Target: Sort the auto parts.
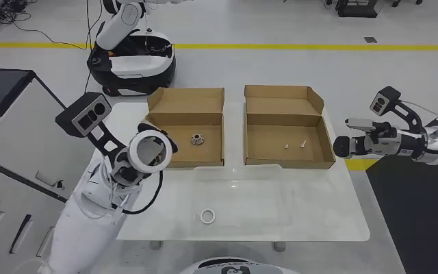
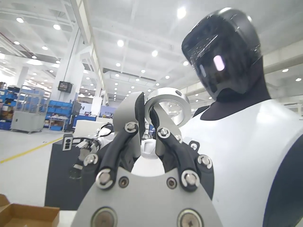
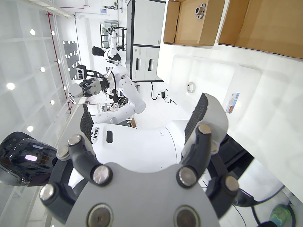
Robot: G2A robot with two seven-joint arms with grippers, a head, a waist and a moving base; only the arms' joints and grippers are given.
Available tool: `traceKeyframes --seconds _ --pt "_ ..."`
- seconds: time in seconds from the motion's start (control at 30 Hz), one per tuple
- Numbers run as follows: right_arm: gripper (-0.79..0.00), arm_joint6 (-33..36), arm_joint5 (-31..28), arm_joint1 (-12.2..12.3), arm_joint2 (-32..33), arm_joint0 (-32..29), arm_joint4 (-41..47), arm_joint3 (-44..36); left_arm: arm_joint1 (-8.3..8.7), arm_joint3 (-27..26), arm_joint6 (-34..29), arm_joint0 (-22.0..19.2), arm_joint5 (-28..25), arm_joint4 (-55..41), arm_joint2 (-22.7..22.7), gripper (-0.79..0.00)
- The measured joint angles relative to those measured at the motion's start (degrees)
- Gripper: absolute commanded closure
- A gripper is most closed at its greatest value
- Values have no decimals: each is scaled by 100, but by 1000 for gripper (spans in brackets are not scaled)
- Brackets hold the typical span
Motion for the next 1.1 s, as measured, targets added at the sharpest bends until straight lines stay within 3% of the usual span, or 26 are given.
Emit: traceKeyframes --seconds 0.2,0.47,1.1 --pt "-785 0 0 0 0 0 0 0 3 68 -210 -90 -123 -453 53 0" --pt "-785 0 0 0 0 0 0 0 28 151 -589 -59 36 -278 -146 0" --pt "-785 0 0 0 0 0 0 0 22 94 -578 -15 103 -380 -113 0"
